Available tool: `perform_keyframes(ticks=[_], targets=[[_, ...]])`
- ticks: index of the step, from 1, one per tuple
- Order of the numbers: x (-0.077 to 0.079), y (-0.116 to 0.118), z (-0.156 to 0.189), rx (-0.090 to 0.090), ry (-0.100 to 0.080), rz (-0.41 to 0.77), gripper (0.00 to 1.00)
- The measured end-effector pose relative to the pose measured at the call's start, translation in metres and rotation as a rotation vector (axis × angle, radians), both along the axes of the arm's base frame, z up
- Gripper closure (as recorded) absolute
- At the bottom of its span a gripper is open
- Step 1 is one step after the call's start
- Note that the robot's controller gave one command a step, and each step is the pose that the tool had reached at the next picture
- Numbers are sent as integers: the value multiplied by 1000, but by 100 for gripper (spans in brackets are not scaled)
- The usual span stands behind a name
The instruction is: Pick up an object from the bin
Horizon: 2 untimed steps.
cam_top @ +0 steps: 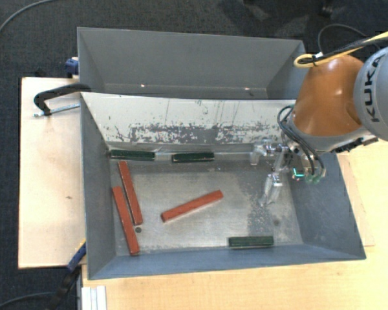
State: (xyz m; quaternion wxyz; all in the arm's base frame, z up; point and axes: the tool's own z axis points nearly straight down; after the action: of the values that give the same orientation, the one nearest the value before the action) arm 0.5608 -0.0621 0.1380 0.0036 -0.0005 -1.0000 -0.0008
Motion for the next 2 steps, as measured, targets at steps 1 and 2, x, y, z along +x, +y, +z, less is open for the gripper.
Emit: perform_keyframes(ticks=[1, 2], targets=[[7, 19, -25, 1, -6, 94, 0], [35, 57, -69, 2, -13, 143, 0]])
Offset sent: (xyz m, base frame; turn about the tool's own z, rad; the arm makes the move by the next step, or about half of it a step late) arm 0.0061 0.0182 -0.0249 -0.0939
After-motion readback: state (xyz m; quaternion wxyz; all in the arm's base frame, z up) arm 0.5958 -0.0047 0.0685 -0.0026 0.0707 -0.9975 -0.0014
